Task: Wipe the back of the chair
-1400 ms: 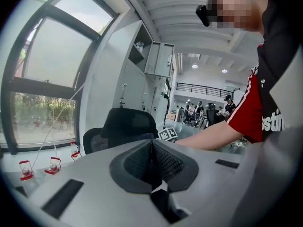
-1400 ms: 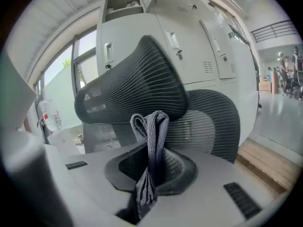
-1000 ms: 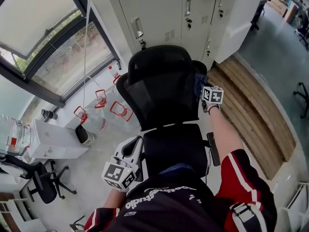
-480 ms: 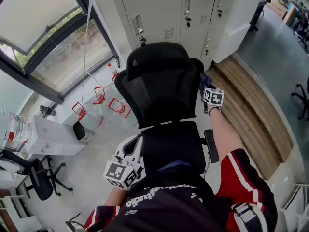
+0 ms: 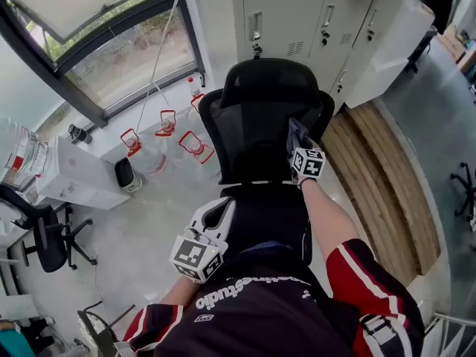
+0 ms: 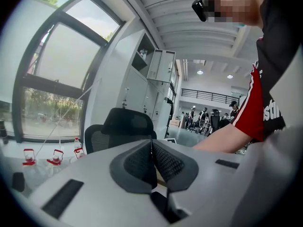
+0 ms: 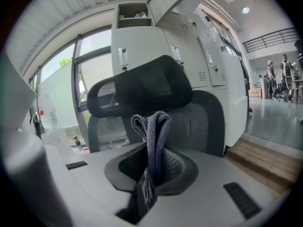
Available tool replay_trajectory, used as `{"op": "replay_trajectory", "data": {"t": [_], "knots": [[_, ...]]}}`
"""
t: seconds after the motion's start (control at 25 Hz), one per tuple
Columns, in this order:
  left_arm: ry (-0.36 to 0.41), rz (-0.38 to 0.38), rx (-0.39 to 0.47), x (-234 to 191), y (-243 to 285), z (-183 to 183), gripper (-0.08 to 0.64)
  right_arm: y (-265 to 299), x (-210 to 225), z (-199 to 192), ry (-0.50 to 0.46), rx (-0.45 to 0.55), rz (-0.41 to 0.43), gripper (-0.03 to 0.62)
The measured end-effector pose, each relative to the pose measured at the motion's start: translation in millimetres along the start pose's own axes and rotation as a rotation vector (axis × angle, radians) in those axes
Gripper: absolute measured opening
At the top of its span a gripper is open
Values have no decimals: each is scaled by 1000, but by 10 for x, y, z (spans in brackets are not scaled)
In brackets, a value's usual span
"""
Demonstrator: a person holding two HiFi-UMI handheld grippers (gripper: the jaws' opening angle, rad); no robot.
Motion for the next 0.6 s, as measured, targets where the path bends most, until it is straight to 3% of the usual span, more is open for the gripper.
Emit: {"op": "replay_trajectory", "data": {"t": [0.32,0.6], "knots": [[-39,181,70,-324,-546,-16,28,-47,-1503,-388,-41,-49,210,61],[-58,311,99,-538,-970,-119,28,-37,-2268,-669,-50,-102,326,60]]}}
Point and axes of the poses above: the fingertips, and each gripper's own axes: y forward along the fingers, x to its right, z out of its top, the point moved 1 cm from there along -y, backward along the fingers, and after that the axes turned 10 degrees about -z, right-handed, at the moved point
